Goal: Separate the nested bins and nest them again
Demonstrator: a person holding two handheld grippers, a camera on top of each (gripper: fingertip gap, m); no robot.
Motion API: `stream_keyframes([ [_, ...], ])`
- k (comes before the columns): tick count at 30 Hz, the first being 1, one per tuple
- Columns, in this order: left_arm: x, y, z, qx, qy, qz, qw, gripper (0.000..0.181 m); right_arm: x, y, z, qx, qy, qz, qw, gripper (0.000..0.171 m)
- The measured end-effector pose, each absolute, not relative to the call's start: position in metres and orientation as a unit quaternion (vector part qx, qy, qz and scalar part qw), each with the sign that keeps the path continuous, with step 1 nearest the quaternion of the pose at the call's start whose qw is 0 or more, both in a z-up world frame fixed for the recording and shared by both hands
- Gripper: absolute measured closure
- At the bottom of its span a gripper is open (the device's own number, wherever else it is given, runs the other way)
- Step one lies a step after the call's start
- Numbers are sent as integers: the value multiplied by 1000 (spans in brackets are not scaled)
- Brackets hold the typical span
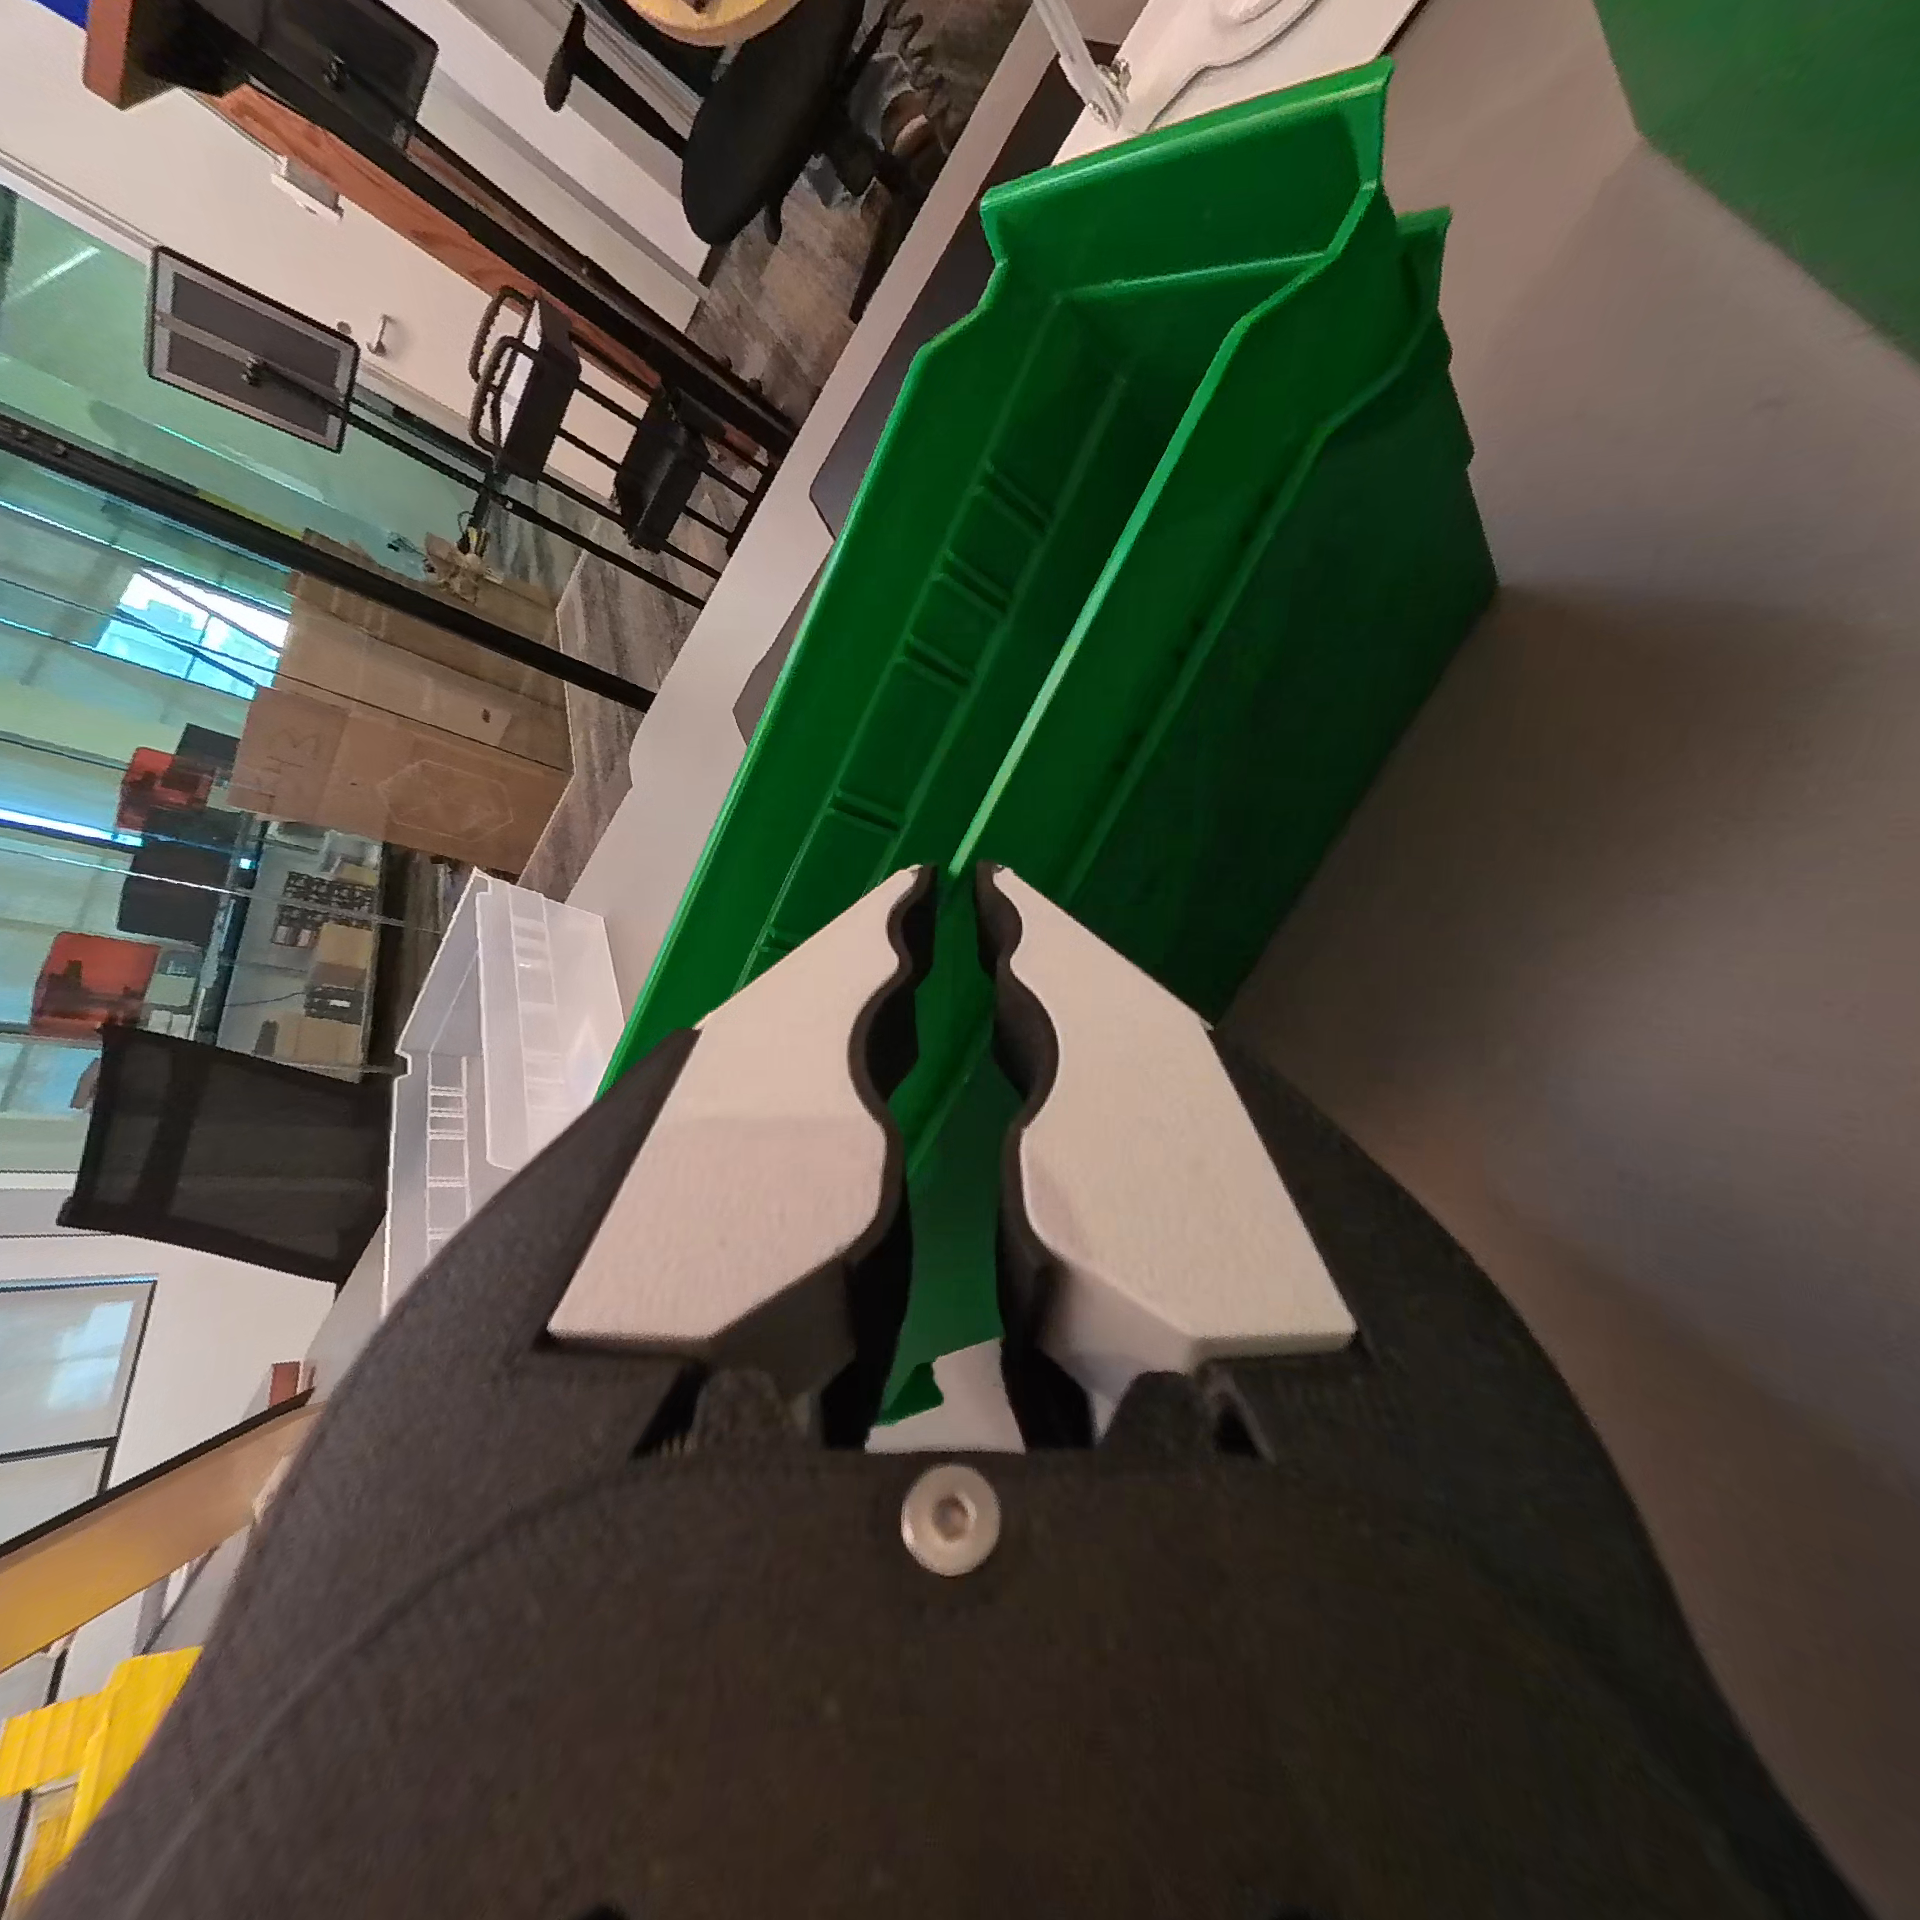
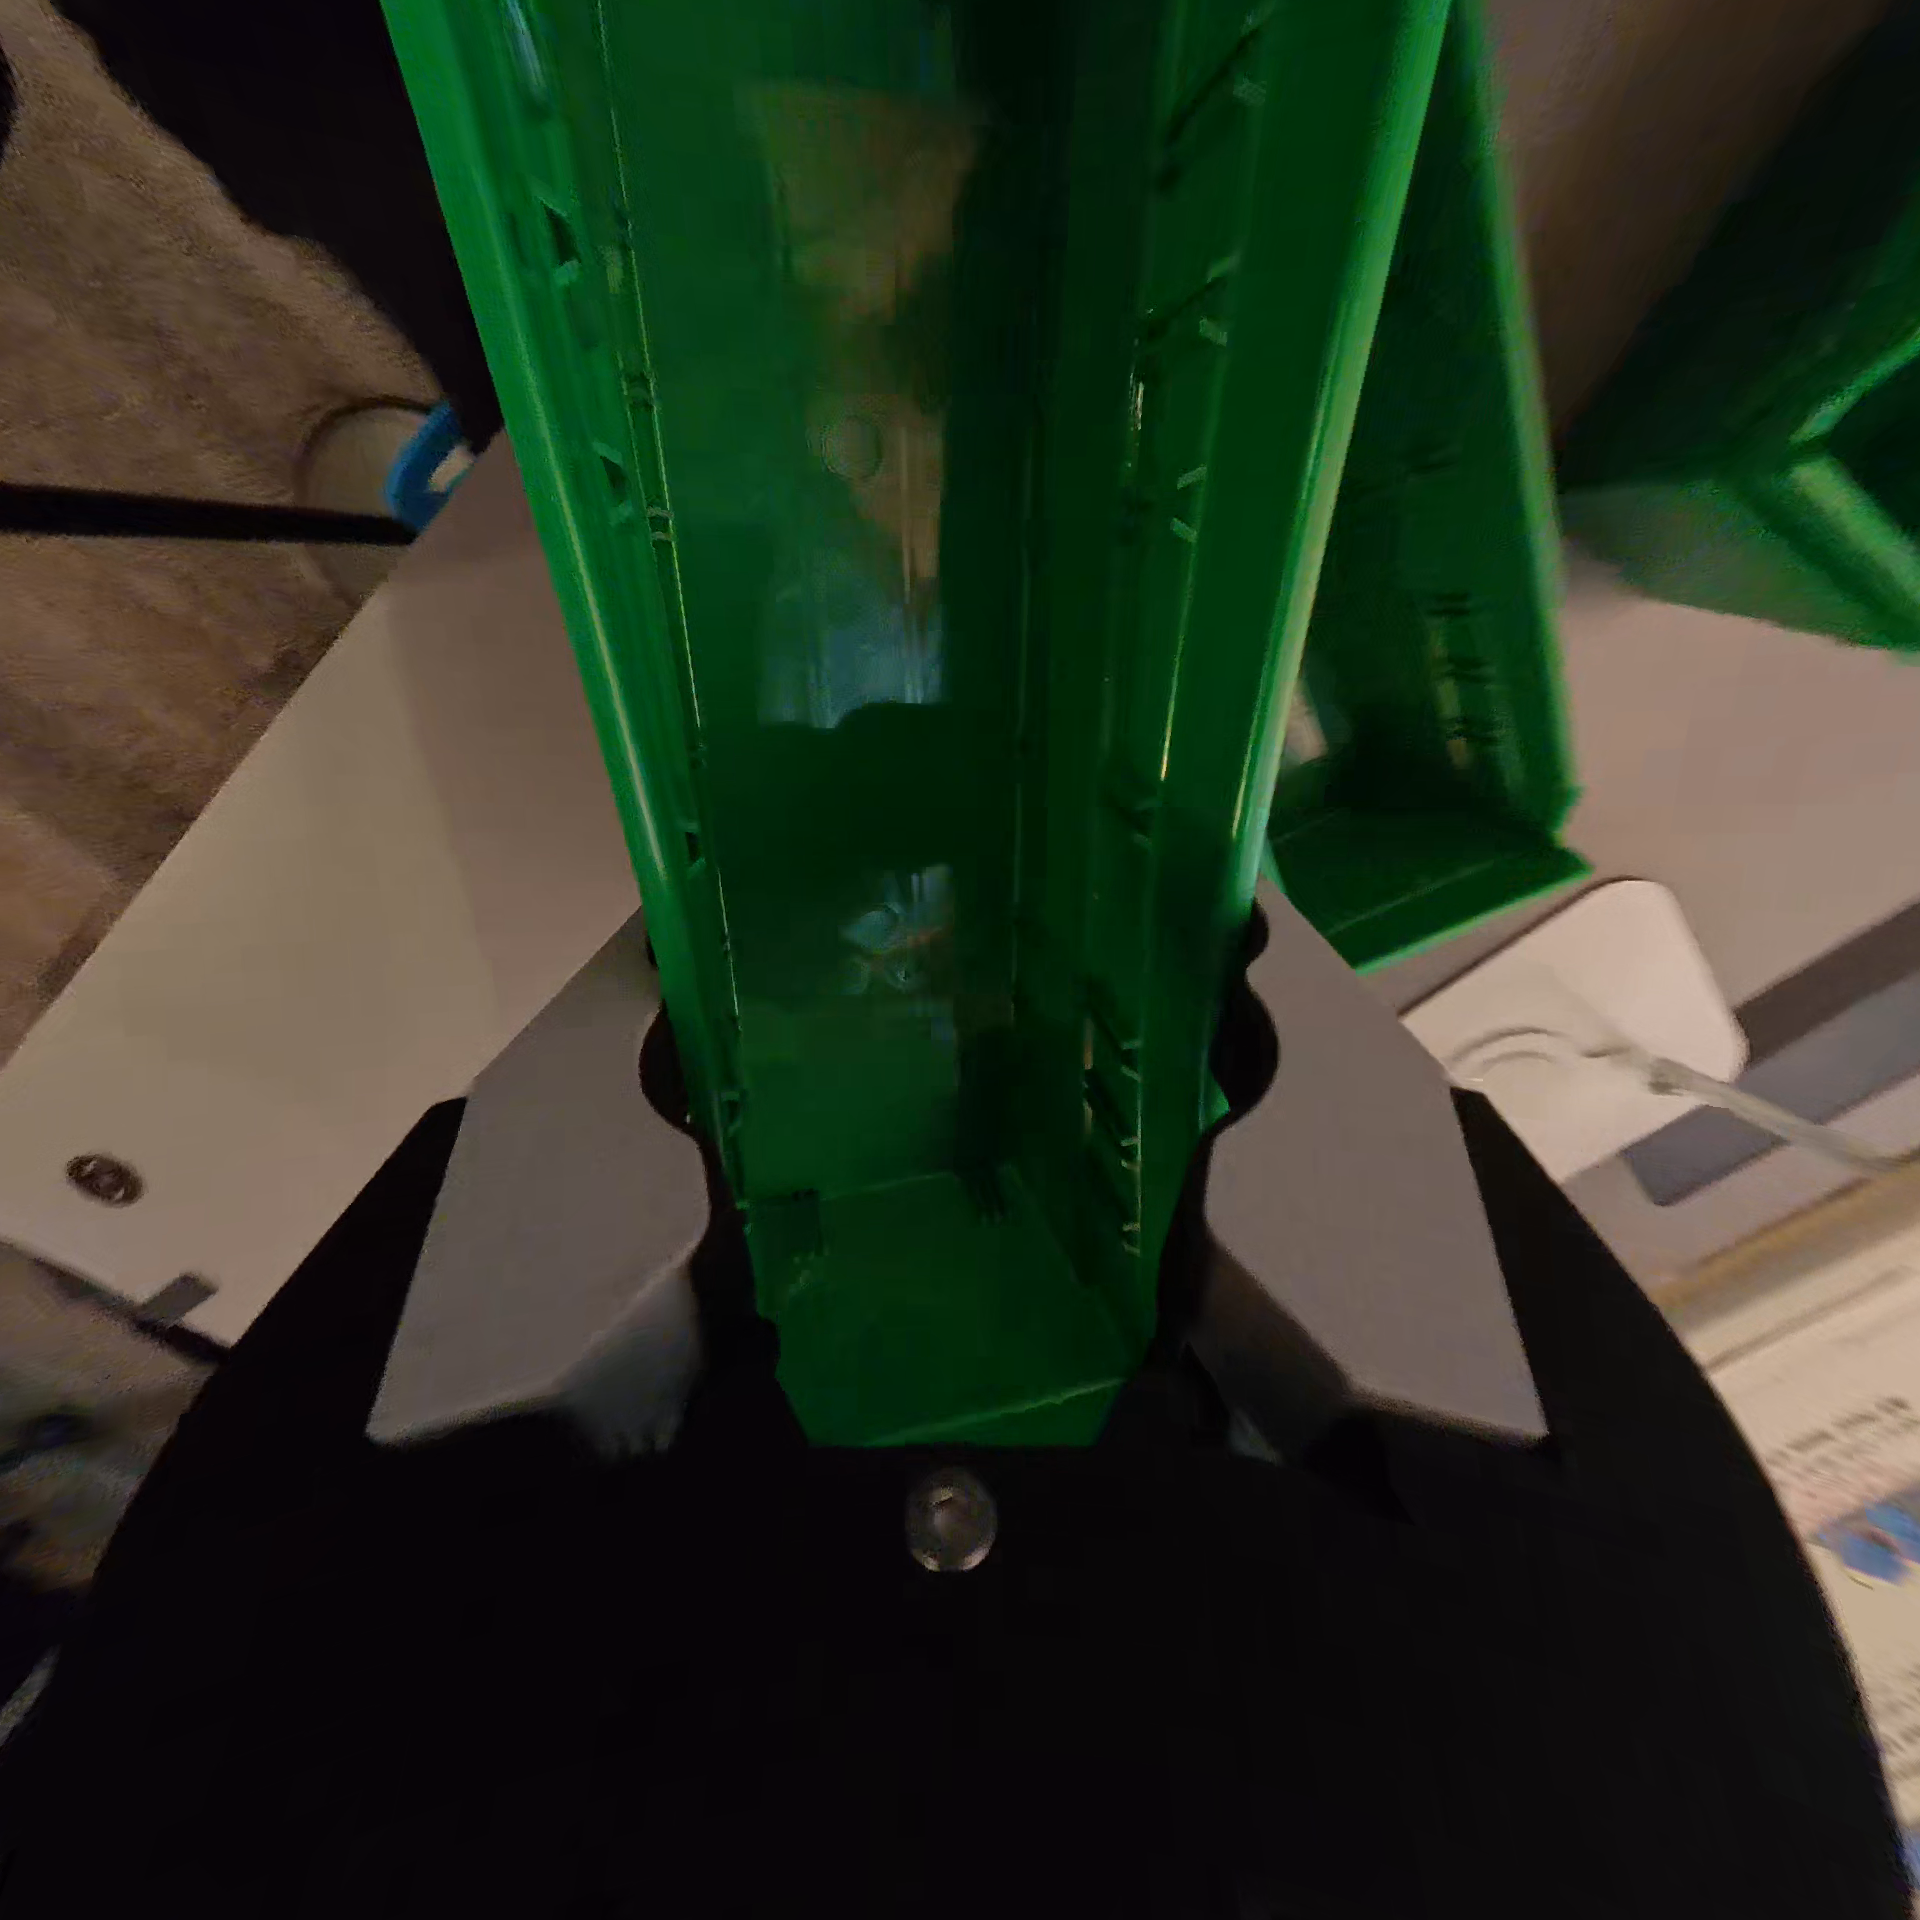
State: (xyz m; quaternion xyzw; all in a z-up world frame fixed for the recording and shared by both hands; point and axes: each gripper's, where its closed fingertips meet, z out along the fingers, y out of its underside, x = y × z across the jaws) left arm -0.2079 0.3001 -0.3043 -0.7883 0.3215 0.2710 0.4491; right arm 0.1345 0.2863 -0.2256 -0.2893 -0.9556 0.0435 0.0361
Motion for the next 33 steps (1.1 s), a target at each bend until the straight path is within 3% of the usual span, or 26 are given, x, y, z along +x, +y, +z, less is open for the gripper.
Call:
stream_keyframes([
  [14,-207,298,-304,-788,323,271,448,176,152,307,-348,-162,-984,-69,10,71],
  [18,-207,298,-304,-789,321,272,448,176,160,320,-369,-128,-986,-107,8,60],
  [22,-207,299,-304,-790,320,272,447,176,159,333,-371,-122,-981,-146,27,42],
  [29,-204,297,-306,-796,324,256,442,169,172,328,-340,-202,-970,-135,-10,41],
  [33,-205,294,-303,-797,326,246,444,167,162,324,-297,-273,-956,-107,-6,51],
])
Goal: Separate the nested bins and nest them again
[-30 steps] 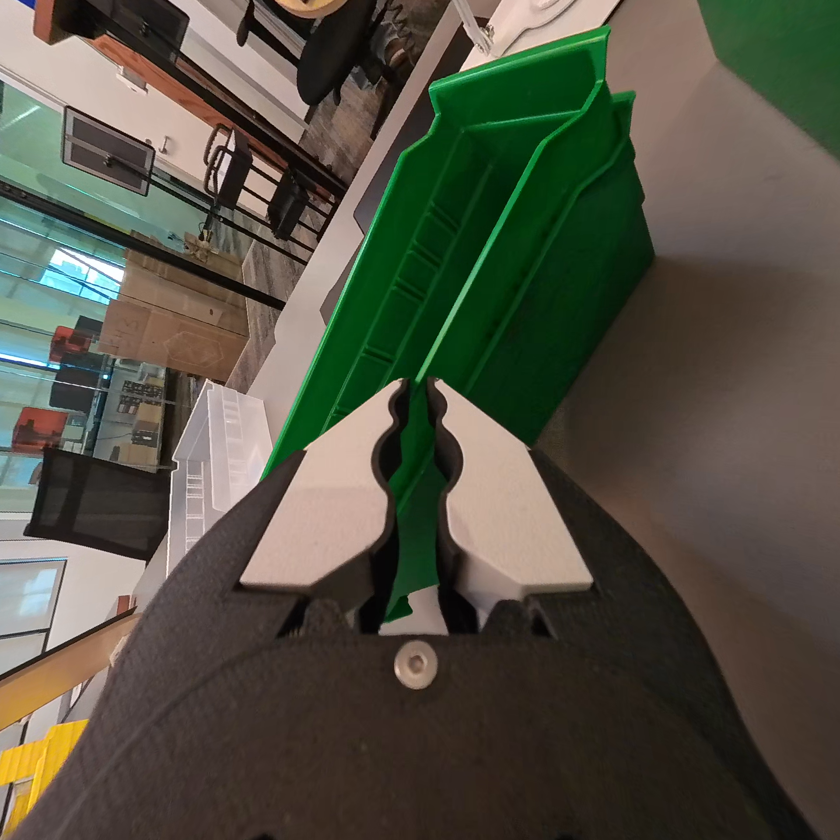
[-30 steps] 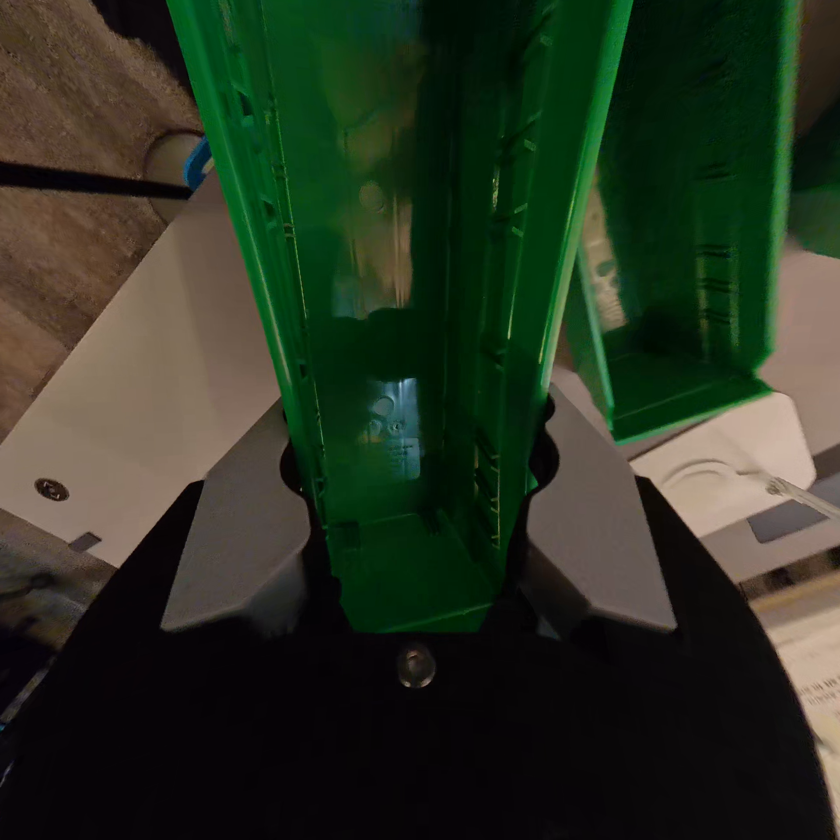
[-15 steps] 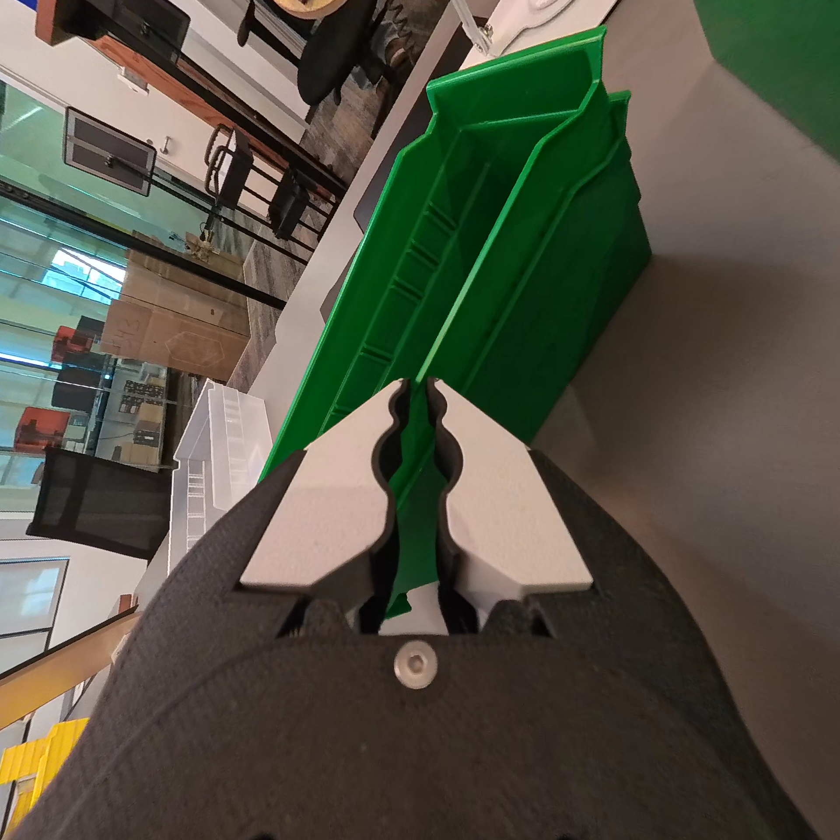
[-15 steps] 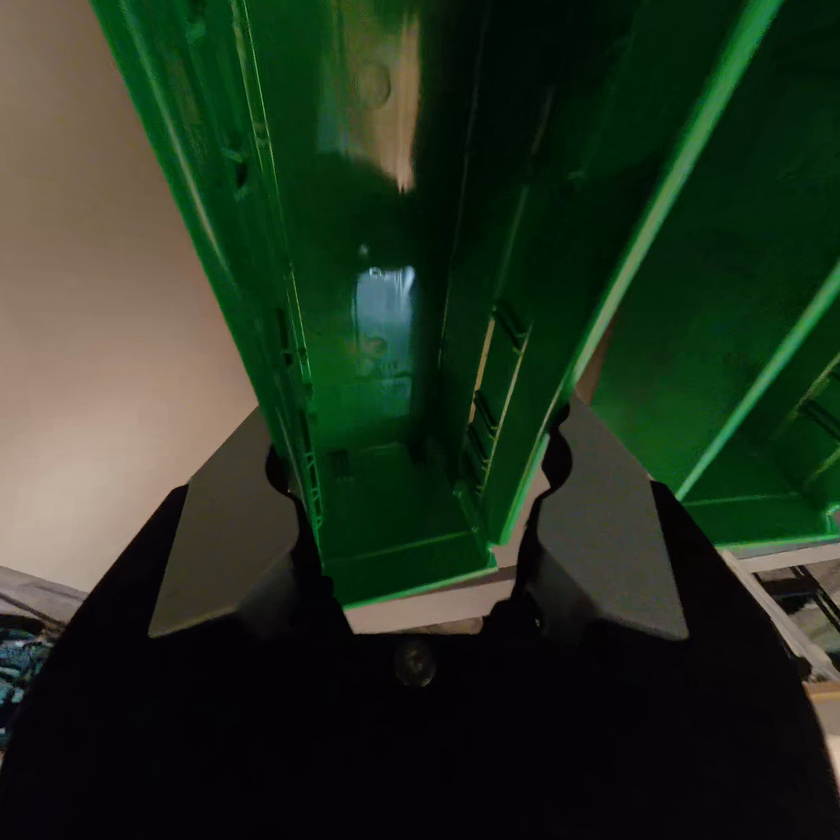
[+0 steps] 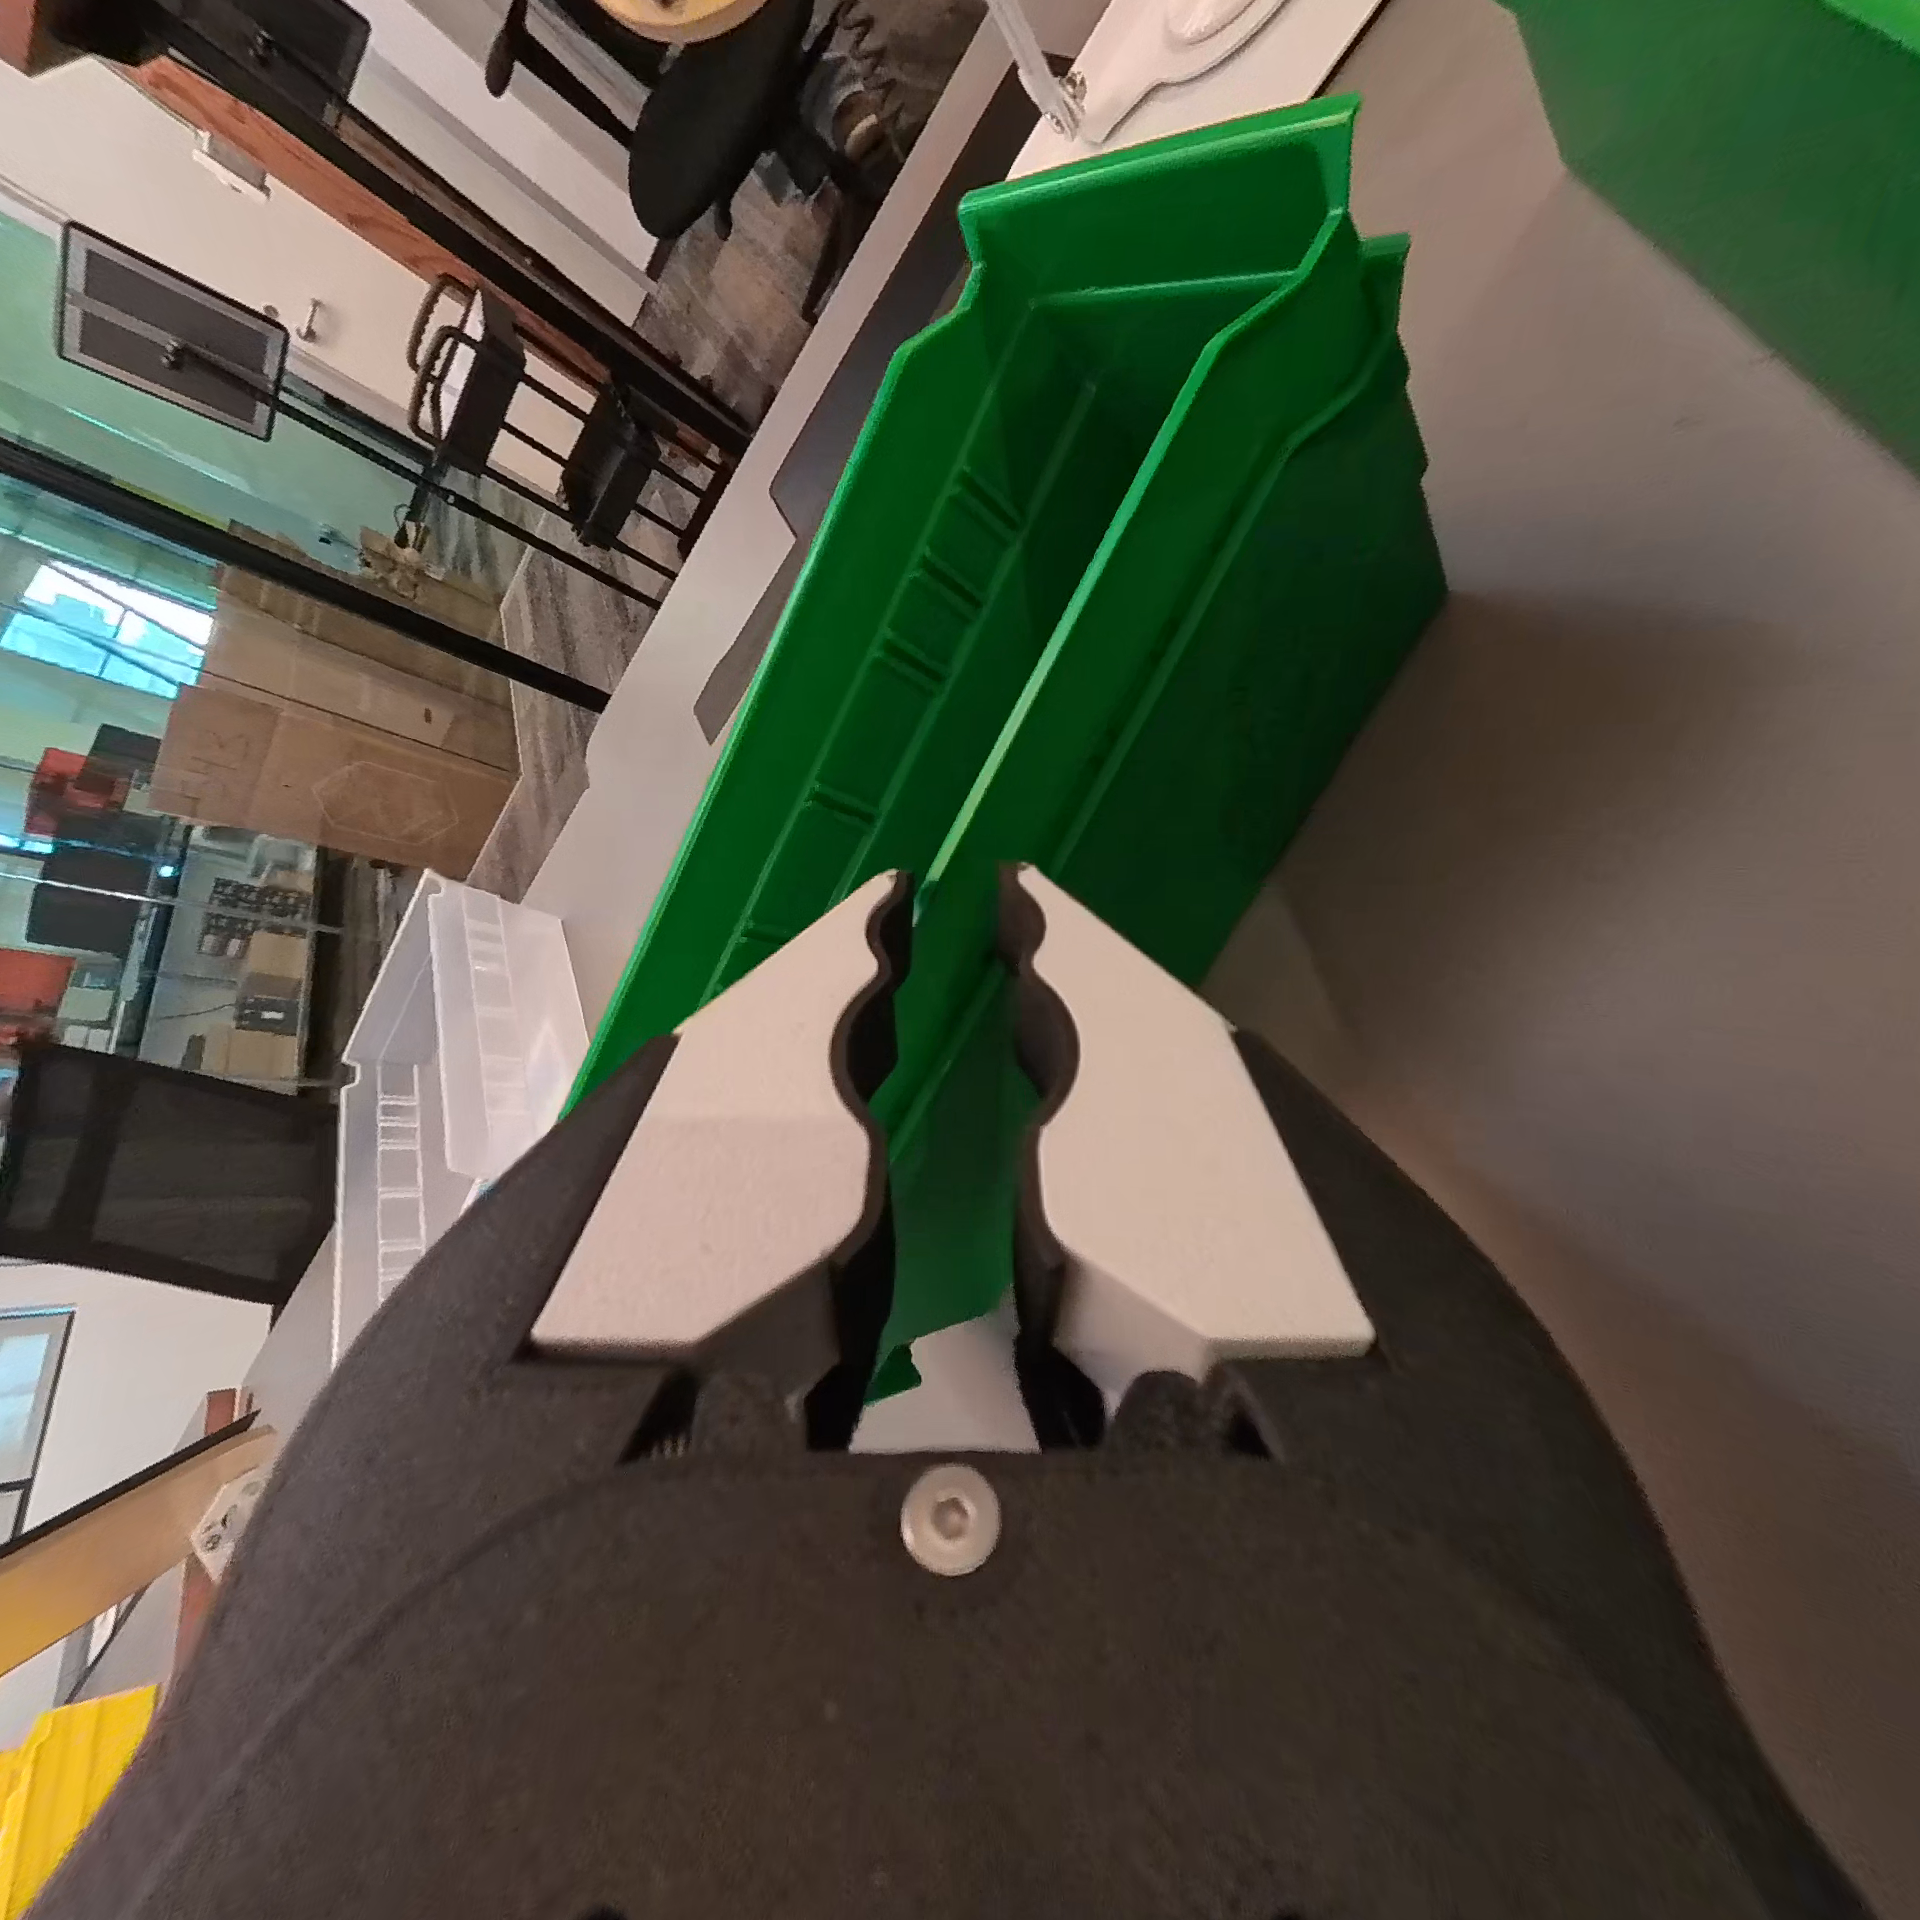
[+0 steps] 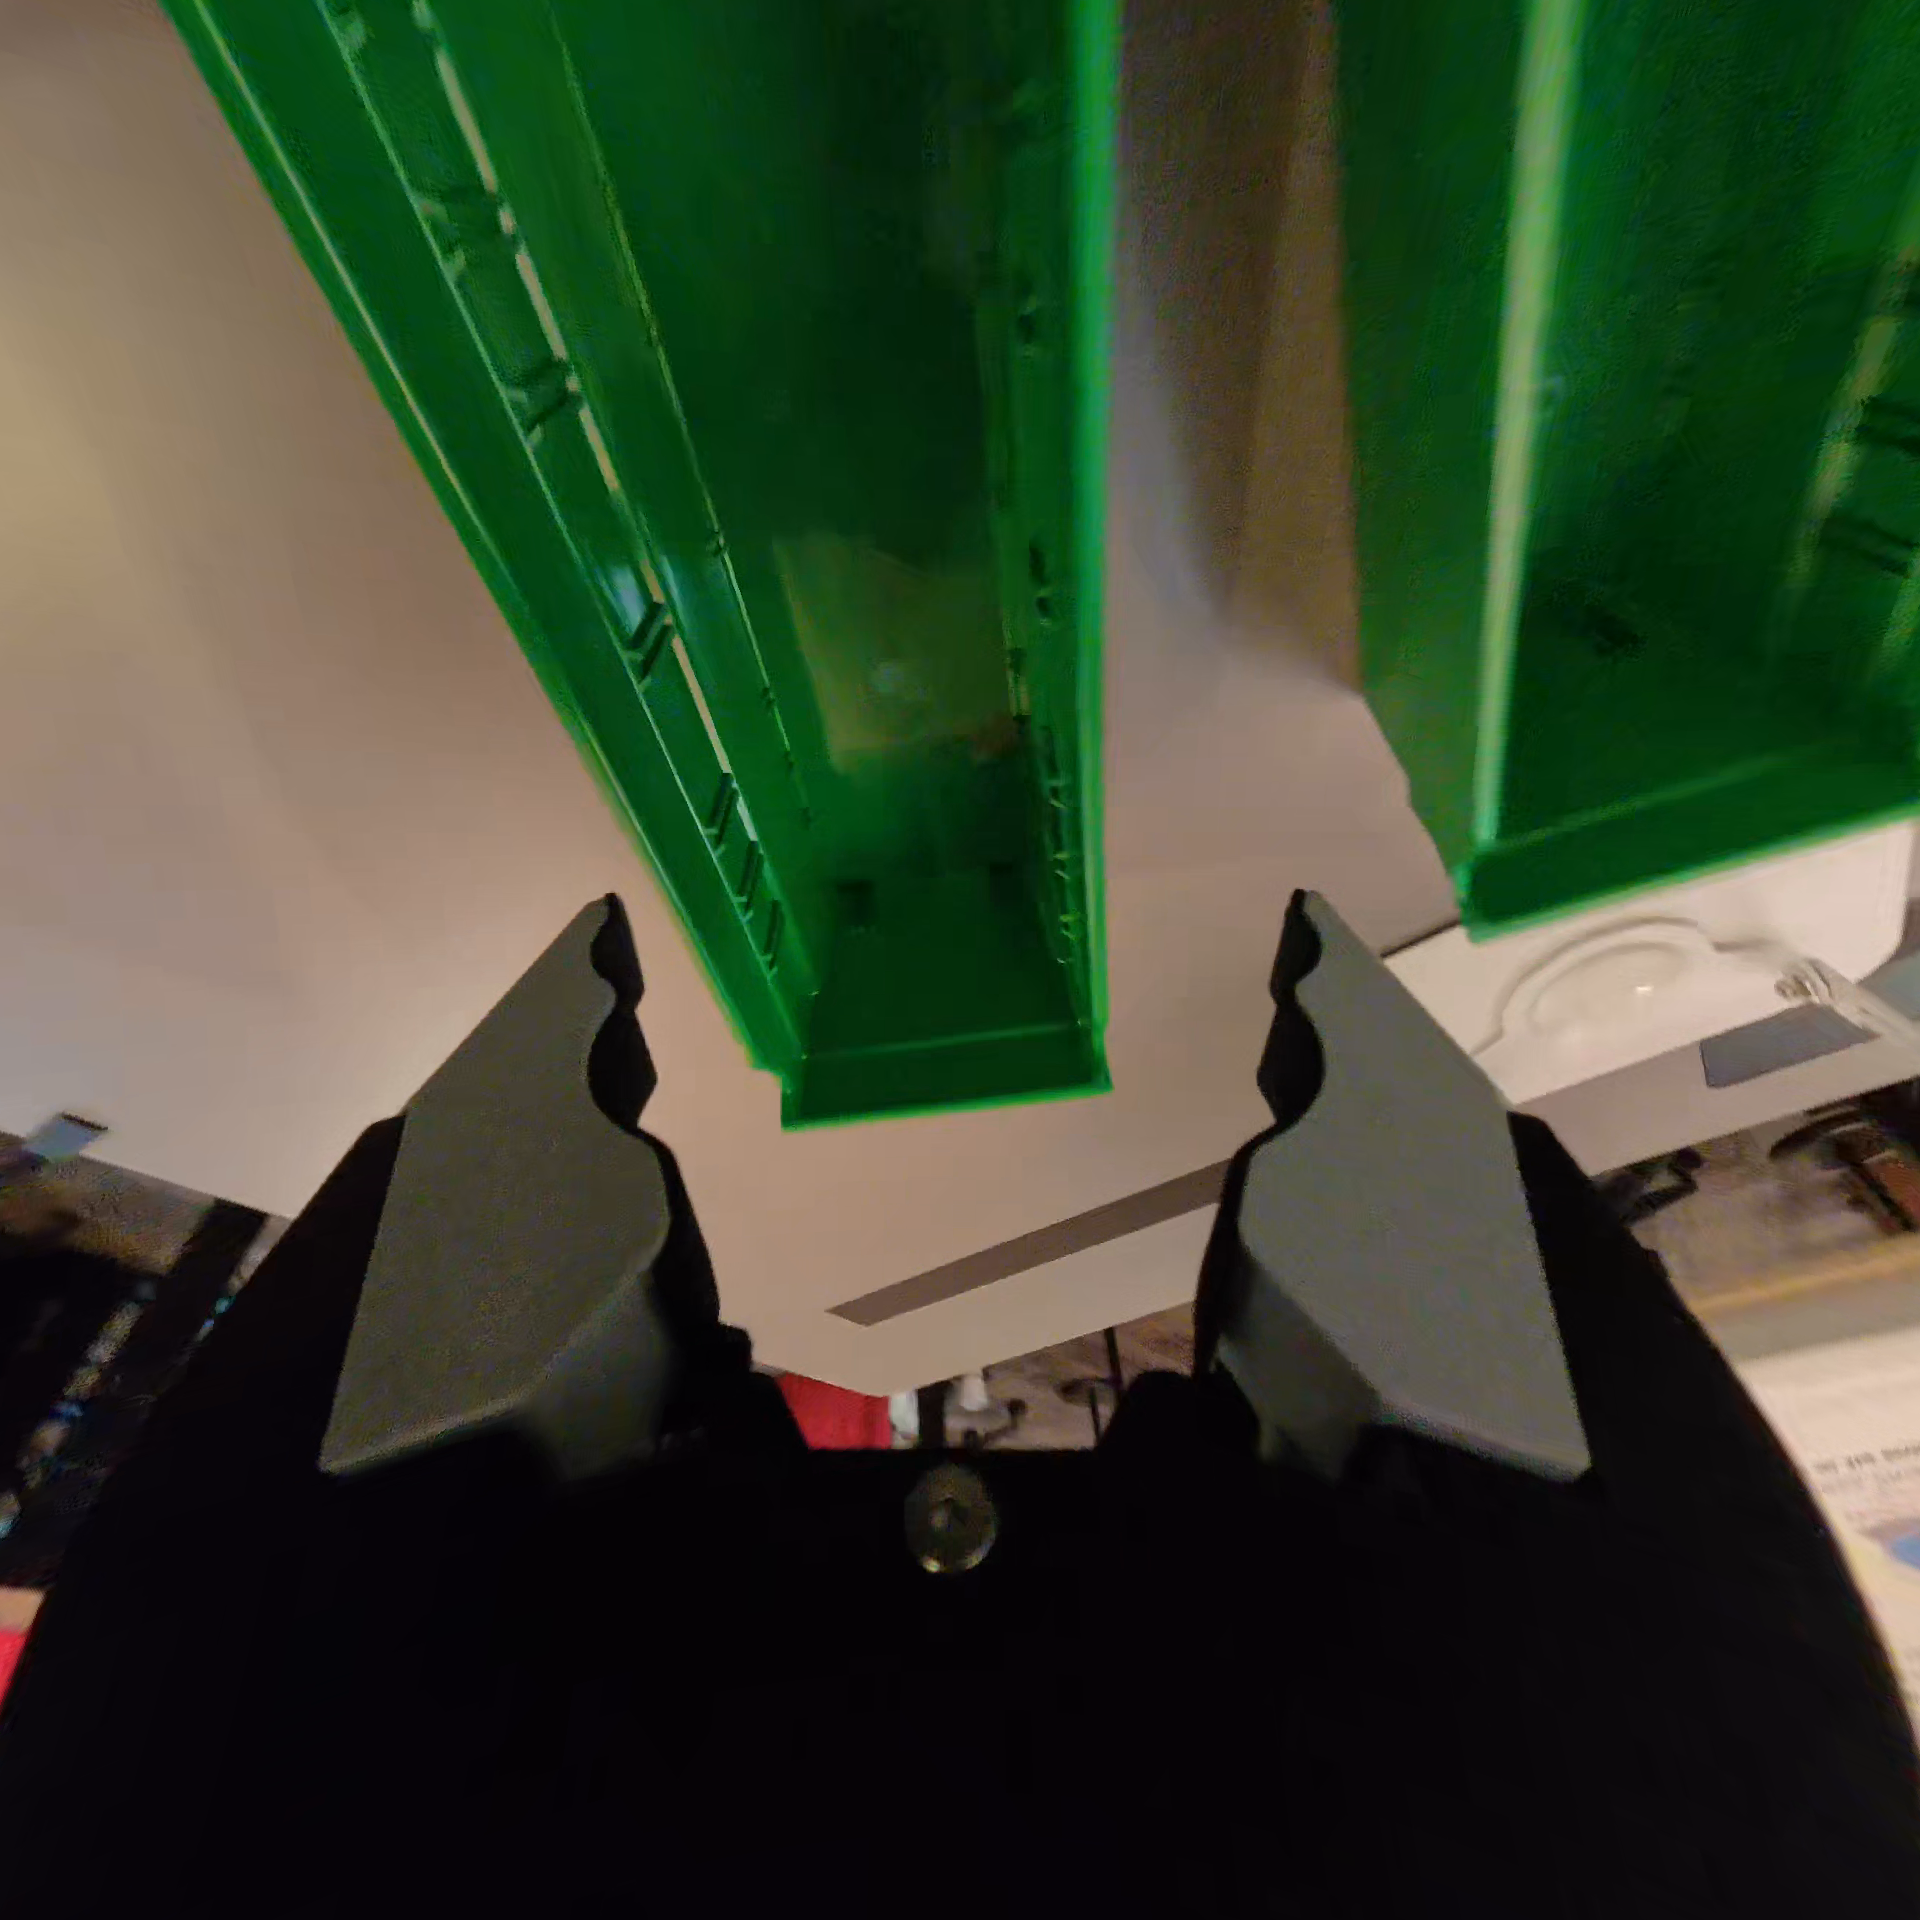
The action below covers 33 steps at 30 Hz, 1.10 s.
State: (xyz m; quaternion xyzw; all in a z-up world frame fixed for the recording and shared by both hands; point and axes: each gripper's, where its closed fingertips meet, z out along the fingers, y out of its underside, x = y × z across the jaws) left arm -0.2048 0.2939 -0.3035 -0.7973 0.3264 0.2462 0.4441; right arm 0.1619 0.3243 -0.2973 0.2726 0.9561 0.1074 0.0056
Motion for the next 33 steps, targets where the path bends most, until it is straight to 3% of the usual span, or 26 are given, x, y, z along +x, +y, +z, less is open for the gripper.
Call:
stream_keyframes([
  [5,-197,284,-294,-785,340,234,461,165,131,328,-263,322,943,78,-20,55],
  [8,-187,276,-295,-778,356,226,466,165,64,329,-240,361,927,14,-98,45],
  [11,-179,274,-306,-777,372,219,459,162,-6,334,-235,403,904,-38,-134,53],
  [16,-182,286,-324,-784,371,237,437,149,-124,345,-251,469,858,-98,-184,38],
  [24,-192,295,-337,-790,367,231,434,150,-204,357,-315,498,854,-59,-136,27],
  [33,-195,297,-335,-789,360,223,444,157,-218,345,-336,494,861,-91,-75,58],
])
